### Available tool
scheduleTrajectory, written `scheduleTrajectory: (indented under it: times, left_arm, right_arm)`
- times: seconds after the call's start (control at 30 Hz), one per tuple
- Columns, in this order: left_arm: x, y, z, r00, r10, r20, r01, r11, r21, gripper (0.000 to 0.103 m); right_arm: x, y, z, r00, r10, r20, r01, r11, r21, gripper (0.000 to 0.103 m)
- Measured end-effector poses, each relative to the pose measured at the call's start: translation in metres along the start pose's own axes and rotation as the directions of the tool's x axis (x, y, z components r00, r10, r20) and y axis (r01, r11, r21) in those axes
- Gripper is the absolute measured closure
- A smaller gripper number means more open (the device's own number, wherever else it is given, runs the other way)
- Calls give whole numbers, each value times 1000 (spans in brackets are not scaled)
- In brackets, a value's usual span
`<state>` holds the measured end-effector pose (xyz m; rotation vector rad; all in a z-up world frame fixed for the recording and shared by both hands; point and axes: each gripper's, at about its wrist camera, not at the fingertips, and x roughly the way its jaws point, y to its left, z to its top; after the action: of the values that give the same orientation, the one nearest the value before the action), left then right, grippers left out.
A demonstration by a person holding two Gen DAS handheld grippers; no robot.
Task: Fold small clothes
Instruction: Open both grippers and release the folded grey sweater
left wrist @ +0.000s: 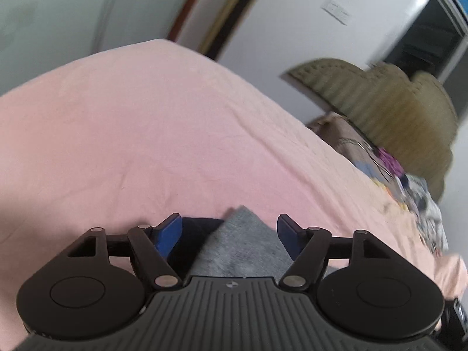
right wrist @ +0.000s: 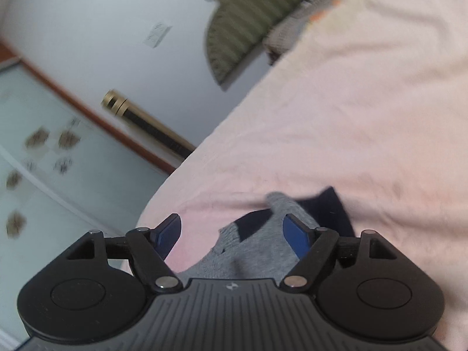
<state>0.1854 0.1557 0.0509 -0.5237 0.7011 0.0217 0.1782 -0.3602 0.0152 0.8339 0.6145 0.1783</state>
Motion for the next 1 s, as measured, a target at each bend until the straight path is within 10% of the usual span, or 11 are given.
scheduleTrajectory:
  times: [0.17,0.3,0.63,1.0]
  left_arm:
    - [7,-28,-23,991,133,-30,-120,956,269,25]
    - [-10,-23,-42,987,160,-12,-146,927,345,26]
    - [-79,19,-76,996,22,-82,8,936,351,26]
    - [-99,60,-103,954,-170,-246,225,950,218,58]
  right_arm:
    - [14,19,-12,986,-132,-98,115,980,-162,25]
    - [2,37,-20,919,-385,87,389,847,-363,24]
    - [-82,51,-72,912,-376,165,399,716,-572,25]
    - [-143,11,-125,945,-324,-43,276,862,-425,33]
